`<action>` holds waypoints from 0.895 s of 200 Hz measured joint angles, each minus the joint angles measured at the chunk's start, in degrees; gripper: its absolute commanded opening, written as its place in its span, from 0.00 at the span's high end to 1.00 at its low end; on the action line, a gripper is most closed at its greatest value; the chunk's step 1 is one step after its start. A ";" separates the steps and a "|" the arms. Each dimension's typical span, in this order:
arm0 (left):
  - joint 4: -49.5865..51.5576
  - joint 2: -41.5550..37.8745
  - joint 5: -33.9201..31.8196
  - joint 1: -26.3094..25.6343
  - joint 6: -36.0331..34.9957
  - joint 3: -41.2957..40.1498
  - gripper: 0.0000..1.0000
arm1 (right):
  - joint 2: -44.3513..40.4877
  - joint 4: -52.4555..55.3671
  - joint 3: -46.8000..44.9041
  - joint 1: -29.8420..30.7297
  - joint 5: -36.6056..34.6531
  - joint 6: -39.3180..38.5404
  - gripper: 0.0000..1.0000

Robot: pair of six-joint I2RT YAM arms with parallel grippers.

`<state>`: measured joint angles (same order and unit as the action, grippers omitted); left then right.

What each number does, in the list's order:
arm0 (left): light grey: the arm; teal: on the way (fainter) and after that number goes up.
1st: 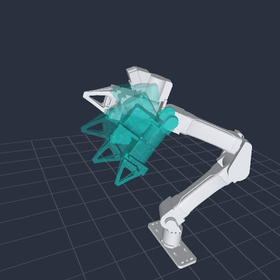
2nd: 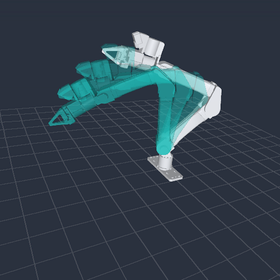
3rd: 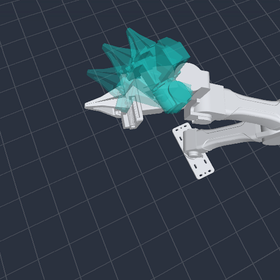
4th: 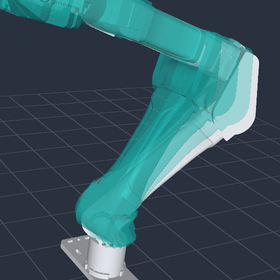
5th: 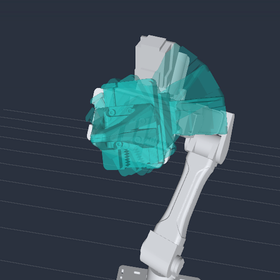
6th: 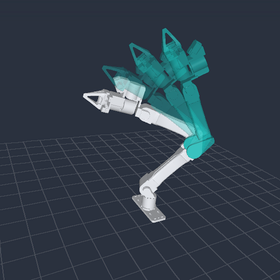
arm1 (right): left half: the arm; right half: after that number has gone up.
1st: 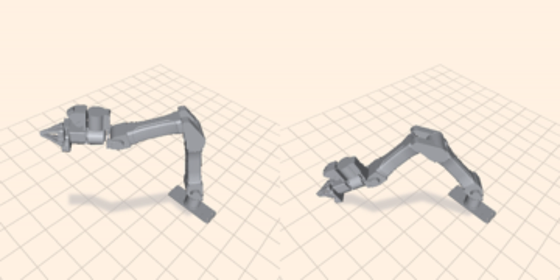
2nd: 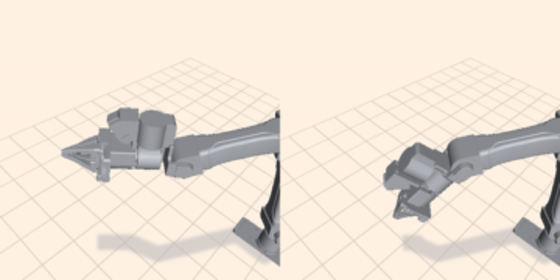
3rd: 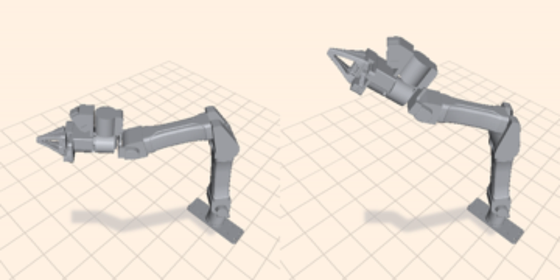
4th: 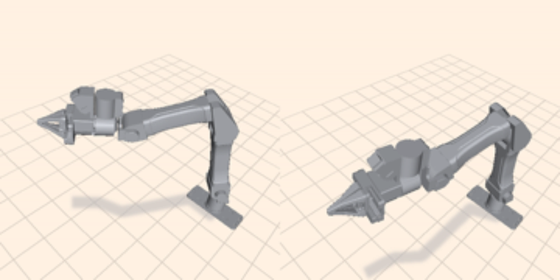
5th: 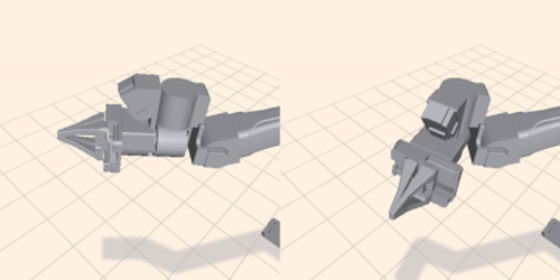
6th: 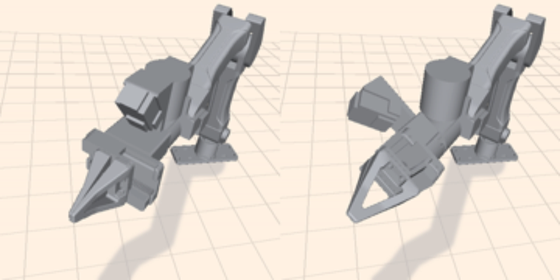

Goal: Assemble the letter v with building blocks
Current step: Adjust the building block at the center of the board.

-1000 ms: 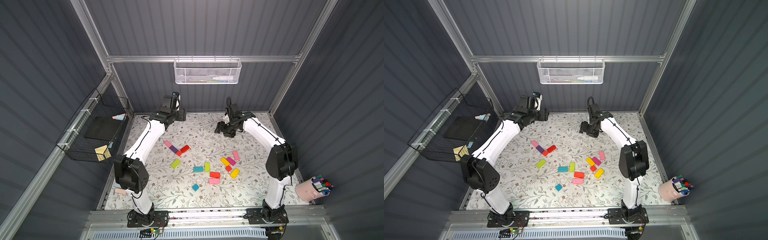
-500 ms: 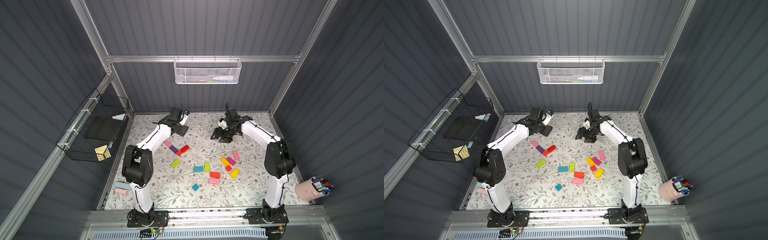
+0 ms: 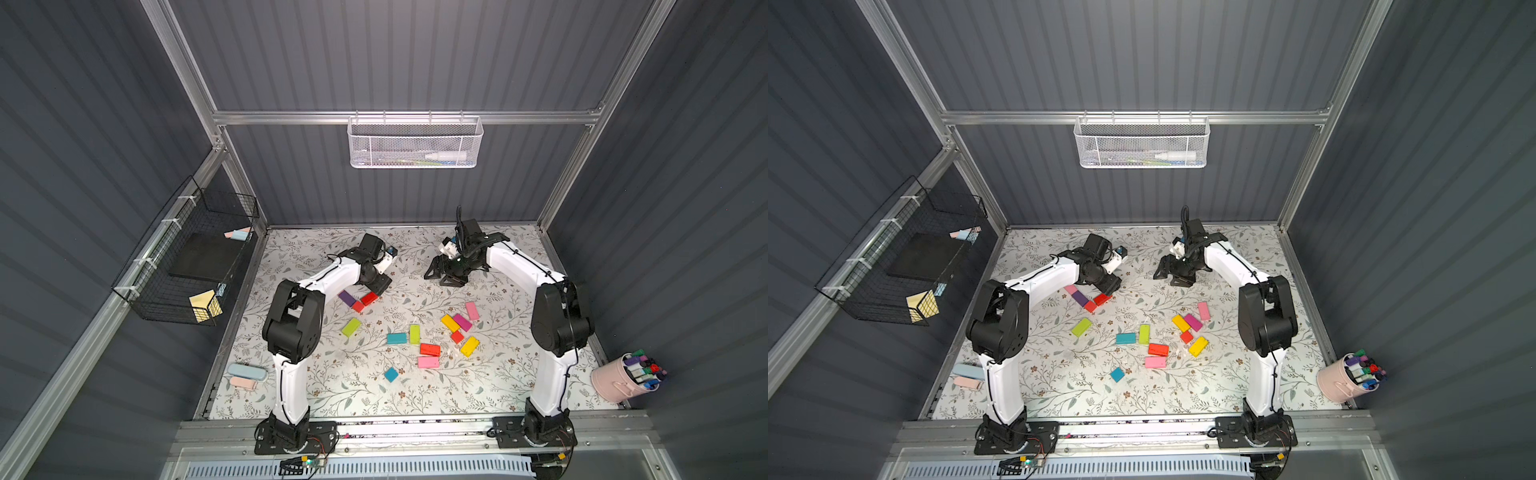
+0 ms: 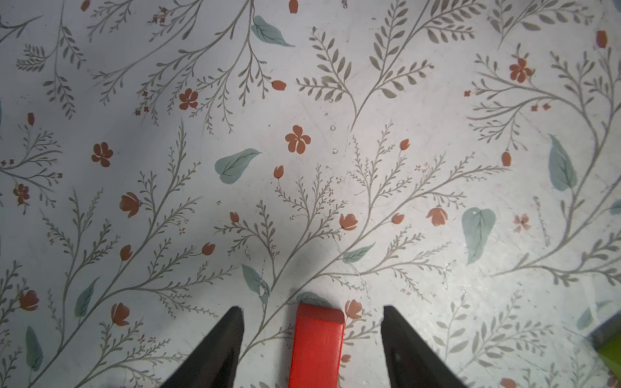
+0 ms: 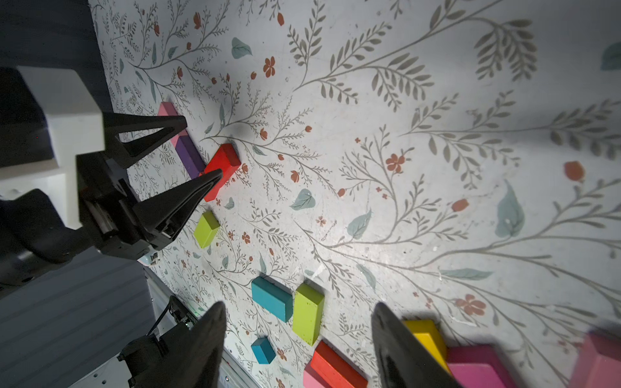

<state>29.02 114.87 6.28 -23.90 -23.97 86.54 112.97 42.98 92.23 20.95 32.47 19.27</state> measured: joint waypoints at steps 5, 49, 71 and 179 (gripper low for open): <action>0.02 0.00 -0.02 0.00 0.15 0.00 0.33 | 0.00 0.02 -0.17 -0.02 0.00 0.00 0.31; 0.22 0.00 -0.07 0.07 1.86 -1.25 0.34 | 0.00 -0.15 -1.44 -0.02 0.33 0.24 0.31; 0.79 0.00 -0.48 0.07 2.99 -2.21 0.34 | 0.00 -0.15 -1.57 -0.02 0.42 0.24 0.32; 0.57 -0.09 -0.24 0.07 6.36 -8.04 0.36 | 0.00 0.20 -1.60 0.00 0.57 0.22 0.32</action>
<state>29.58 114.78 6.04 -23.83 -17.61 78.50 112.97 43.18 90.63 20.95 33.04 19.49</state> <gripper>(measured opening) 0.649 0.683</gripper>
